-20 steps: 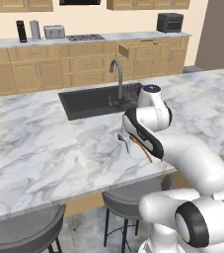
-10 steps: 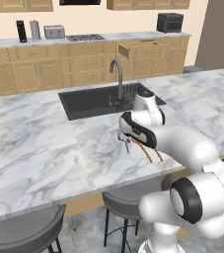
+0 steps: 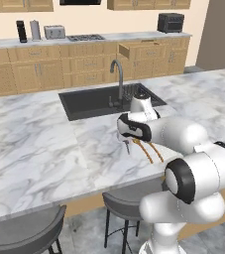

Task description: Pick up the metallic utensils from the counter and place them in the open drawer. Make sure not to pick up any wooden utensils.

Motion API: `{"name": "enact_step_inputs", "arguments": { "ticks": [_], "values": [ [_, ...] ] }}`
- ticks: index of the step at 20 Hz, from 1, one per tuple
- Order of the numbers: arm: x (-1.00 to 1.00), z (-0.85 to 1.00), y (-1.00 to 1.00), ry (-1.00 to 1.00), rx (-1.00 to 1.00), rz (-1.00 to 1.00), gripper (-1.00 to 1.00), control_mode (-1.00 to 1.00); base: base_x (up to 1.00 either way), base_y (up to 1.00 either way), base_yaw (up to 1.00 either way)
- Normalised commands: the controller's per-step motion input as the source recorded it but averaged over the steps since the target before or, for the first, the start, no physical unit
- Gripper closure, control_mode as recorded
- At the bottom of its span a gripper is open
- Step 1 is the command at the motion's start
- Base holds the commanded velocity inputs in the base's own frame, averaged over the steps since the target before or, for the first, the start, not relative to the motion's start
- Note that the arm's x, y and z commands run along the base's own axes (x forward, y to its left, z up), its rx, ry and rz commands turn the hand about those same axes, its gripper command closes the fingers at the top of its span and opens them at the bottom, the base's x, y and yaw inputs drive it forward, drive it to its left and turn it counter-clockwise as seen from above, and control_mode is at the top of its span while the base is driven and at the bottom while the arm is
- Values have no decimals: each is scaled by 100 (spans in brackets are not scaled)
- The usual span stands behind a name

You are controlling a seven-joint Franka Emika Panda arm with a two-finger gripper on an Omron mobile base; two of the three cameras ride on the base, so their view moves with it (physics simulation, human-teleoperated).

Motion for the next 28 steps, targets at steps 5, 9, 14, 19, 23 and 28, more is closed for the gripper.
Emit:
{"name": "enact_step_inputs", "arguments": {
  "ticks": [5, 9, 14, 19, 23, 28],
  "values": [
    [13, -19, 6, 1, -4, 0, -100, -100, 0, 0, 0],
    [11, -13, 12, 0, -4, 0, -100, -100, 0, 0, 0],
    [16, -13, 4, 1, -2, 0, -100, -100, 0, 0, 0],
    [14, -10, -1, 0, 0, 0, -100, -100, 0, 0, 0],
    [15, -16, -1, 1, 0, 0, -100, -100, 0, 0, 0],
    [43, -22, 0, 0, 0, 0, -100, -100, 0, 0, 0]
  ]
}}
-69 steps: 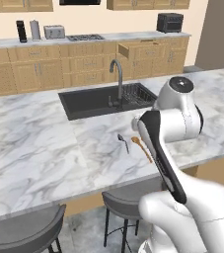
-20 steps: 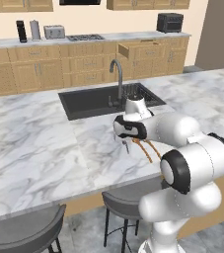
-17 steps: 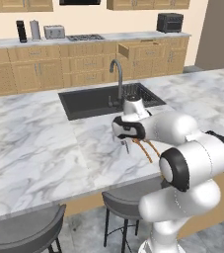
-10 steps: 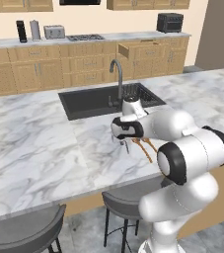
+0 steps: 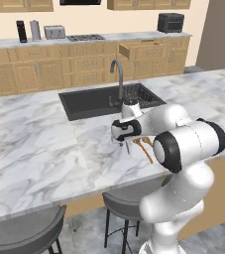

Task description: Pick up the metallic utensils from the counter and place them in the open drawer. Make sure not to pick up any wooden utensils.

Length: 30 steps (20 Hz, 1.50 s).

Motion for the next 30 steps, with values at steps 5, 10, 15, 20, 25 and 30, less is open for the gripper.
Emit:
{"name": "enact_step_inputs", "arguments": {
  "ticks": [5, 10, 15, 20, 25, 30],
  "values": [
    [44, -19, 0, 0, 0, 0, -100, -100, 0, 0, 0],
    [38, -21, 0, 0, 0, 0, -100, -100, 0, 0, 0],
    [40, -29, 3, 0, 0, 0, -100, -100, 0, 0, 0],
    [39, -37, 7, 1, -1, 0, -100, -100, 0, 0, 0],
    [50, -32, 10, 0, -1, 0, 100, -100, 0, 0, 0],
    [42, -39, 4, 2, -1, 0, 100, -100, 0, 0, 0]
  ]
}}
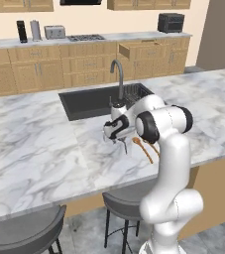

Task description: Pick up the metallic utensils from the counter and place them in the open drawer. Make sure not to pick up any wooden utensils.

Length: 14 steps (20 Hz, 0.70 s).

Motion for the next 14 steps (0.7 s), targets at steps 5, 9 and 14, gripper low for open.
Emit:
{"name": "enact_step_inputs", "arguments": {
  "ticks": [5, 9, 14],
  "values": [
    [7, -14, 0, 0, 0, 0, 100, -100, 0, 0, 0],
    [0, 0, 0, 0, 0, 0, 100, -100, 0, 0, 0],
    [0, 0, 0, 0, 0, 0, 100, -100, 0, 0, 0]
  ]
}}
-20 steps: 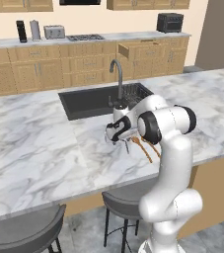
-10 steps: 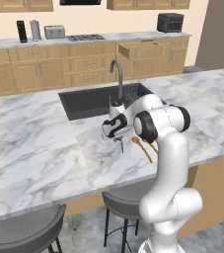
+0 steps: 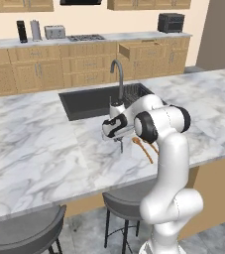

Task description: Pick up the metallic utensils from the counter and place them in the open drawer. Make sure not to pick up any wooden utensils.

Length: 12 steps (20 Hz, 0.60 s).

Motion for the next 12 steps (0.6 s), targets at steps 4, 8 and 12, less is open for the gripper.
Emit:
{"name": "enact_step_inputs", "arguments": {
  "ticks": [4, 8, 12],
  "values": [
    [0, 0, 0, 0, 0, 0, 100, -100, 0, 0, 0],
    [0, 0, 0, 0, 0, 0, 100, -100, 0, 0, 0],
    [0, 0, 0, 0, 0, 0, 100, -100, 0, 0, 0]
  ]
}}
